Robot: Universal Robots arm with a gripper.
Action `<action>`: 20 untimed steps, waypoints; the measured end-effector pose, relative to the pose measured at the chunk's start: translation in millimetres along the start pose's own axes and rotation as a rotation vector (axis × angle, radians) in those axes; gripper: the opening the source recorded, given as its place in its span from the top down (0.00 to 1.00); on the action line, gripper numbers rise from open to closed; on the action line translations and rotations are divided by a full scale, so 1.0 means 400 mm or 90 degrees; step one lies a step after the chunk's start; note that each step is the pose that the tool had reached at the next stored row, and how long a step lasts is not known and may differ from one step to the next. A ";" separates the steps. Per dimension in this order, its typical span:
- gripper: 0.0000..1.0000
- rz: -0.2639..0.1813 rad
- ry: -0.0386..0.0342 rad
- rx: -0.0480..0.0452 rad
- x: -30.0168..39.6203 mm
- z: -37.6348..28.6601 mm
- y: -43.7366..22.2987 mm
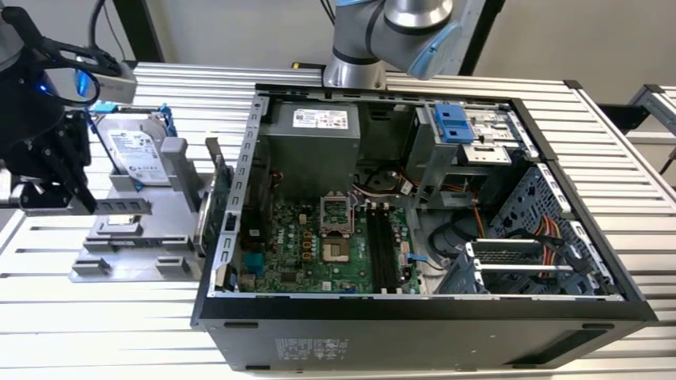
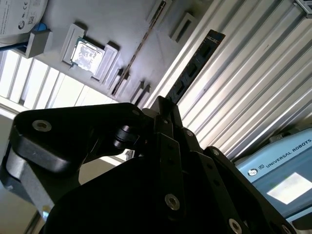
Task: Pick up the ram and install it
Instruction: 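Pick up the ram and move it above insertion slot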
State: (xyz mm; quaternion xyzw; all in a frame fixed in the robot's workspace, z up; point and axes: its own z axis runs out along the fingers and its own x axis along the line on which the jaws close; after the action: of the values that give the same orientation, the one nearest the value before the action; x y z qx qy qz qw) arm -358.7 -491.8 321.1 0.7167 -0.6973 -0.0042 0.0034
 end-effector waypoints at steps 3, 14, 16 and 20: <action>1.00 0.000 0.0000 0.0000 0.000 -0.005 0.000; 1.00 0.000 0.0000 0.0000 0.000 -0.018 0.000; 1.00 0.000 0.0000 0.0000 0.000 -0.022 0.000; 1.00 0.000 0.0000 0.0000 0.000 -0.030 0.000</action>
State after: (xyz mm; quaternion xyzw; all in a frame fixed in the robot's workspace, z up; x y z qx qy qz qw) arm -358.7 -491.8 333.1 0.7167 -0.6973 -0.0042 0.0034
